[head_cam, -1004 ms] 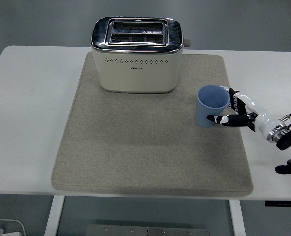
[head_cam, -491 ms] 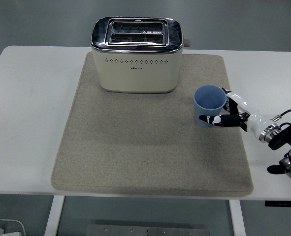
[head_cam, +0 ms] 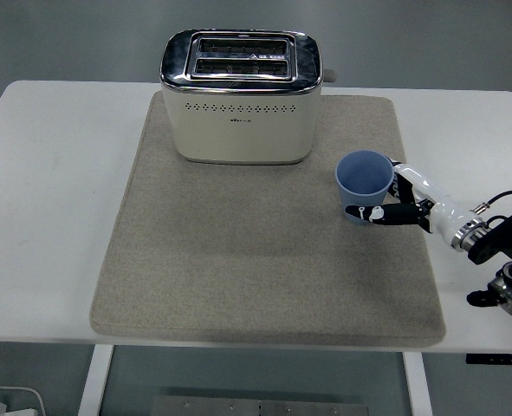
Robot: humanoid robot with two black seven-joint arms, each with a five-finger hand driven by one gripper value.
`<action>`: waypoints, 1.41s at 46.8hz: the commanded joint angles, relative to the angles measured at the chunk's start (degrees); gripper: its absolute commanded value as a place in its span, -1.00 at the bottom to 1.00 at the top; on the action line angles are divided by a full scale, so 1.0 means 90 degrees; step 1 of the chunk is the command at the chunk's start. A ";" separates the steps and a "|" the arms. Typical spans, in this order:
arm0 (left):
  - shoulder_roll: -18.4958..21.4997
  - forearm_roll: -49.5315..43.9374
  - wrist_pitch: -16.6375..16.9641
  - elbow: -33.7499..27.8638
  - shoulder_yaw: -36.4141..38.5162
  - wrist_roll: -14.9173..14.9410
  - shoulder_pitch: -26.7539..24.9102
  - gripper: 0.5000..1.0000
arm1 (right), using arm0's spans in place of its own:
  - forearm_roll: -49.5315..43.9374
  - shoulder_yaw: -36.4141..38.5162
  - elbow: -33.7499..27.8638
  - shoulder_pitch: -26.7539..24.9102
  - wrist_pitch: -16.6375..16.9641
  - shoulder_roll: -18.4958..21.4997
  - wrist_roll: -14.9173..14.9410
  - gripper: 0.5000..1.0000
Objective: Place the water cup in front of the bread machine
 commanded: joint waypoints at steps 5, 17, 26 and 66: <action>0.0000 0.0010 0.0000 0.0000 0.0010 0.0001 0.0000 0.99 | -0.0041 -0.0010 -0.0011 0.0081 0.0028 -0.0006 -0.0049 -0.67; 0.0000 0.0001 0.0000 0.0000 0.0000 0.0001 0.0000 0.99 | 0.0028 -0.0010 -0.0040 0.0189 0.0058 0.0003 -0.0567 -1.00; 0.0000 0.0001 0.0000 0.0000 0.0000 0.0001 0.0000 0.99 | 0.0047 0.0000 -0.0040 0.0208 0.0058 0.0003 -0.0821 -1.00; 0.0000 0.0001 0.0000 0.0000 0.0000 0.0001 0.0000 0.99 | 0.0409 0.0127 0.0116 0.0238 0.0058 -0.0201 -0.0860 -1.00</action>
